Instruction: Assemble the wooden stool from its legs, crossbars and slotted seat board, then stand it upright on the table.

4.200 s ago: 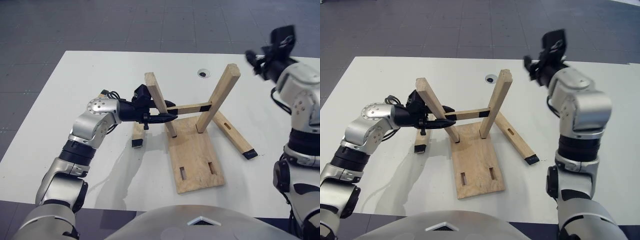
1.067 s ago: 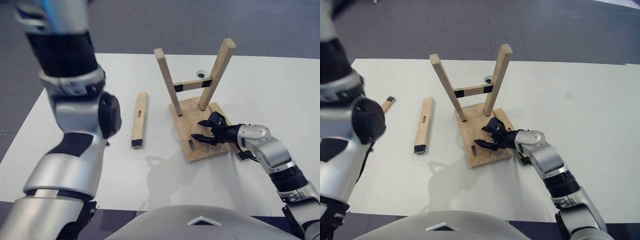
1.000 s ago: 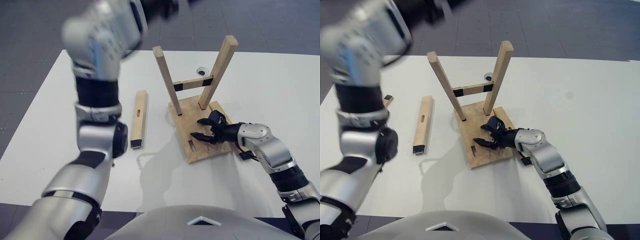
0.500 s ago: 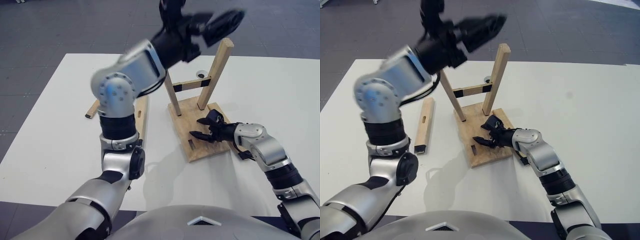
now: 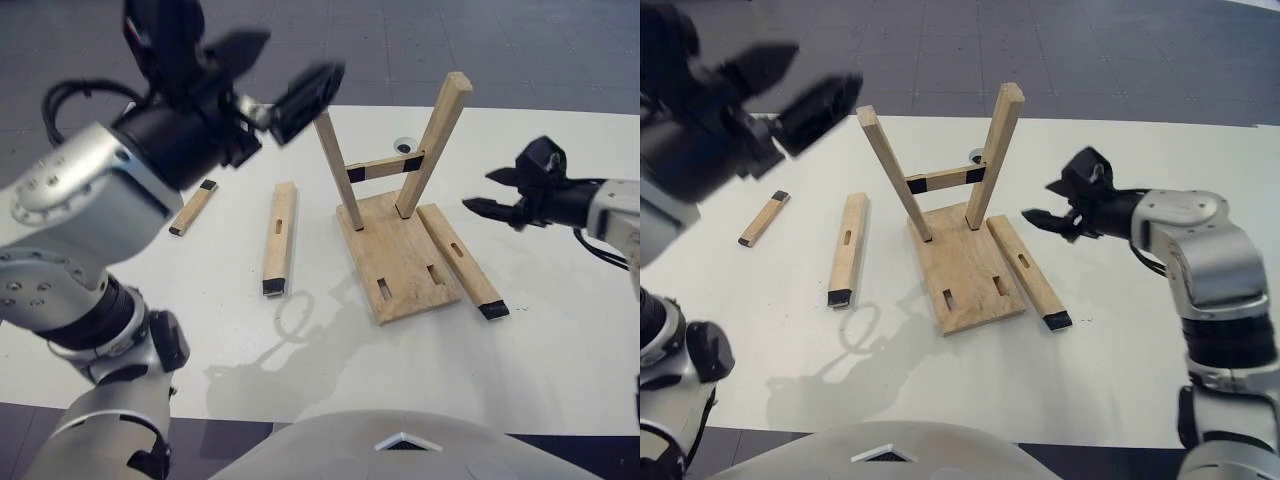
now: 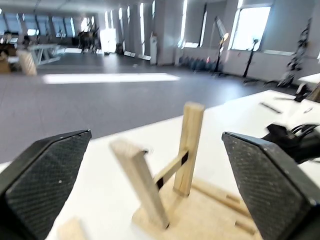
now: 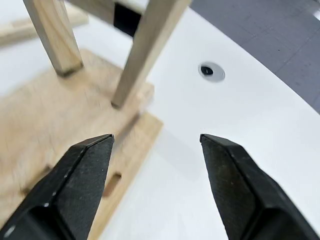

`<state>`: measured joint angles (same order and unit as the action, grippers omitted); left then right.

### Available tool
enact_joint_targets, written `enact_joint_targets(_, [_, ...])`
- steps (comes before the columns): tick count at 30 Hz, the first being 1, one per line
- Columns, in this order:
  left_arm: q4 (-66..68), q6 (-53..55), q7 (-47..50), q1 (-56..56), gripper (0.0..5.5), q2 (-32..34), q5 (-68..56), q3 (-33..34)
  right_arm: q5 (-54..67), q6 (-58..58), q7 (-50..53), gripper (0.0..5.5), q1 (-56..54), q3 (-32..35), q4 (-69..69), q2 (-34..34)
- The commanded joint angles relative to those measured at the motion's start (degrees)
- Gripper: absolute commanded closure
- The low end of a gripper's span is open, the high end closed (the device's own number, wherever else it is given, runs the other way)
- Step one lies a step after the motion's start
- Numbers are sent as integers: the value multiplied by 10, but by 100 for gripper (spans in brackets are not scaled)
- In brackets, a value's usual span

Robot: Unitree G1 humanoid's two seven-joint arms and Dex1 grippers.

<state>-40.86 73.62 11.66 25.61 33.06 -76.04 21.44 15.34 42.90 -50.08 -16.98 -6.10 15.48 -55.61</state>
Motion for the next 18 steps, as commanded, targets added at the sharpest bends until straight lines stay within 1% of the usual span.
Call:
enact_joint_targets(1, [2, -3, -1, -145, 65, 35, 102, -44, -48, -67, -45, 230, 55, -35, 21, -60])
enact_joint_targets(4, [23, -38, -14, -190, 65, 24, 163, -61, -64, -84, -44, 230, 75, -39, 24, -55])
enact_joint_targets(9, [36, -80, -38, -250, 65, 12, 254, -126, -80, -77, -28, 230, 82, -60, 40, -23])
enact_joint_targets(13, [46, -100, -56, -259, 65, -7, 296, -156, -104, -80, -10, 230, 107, -87, 38, 0])
enact_joint_targets(18, [44, -99, -73, -255, 65, -24, 323, -167, -146, -108, 8, 230, 143, -121, 31, 11])
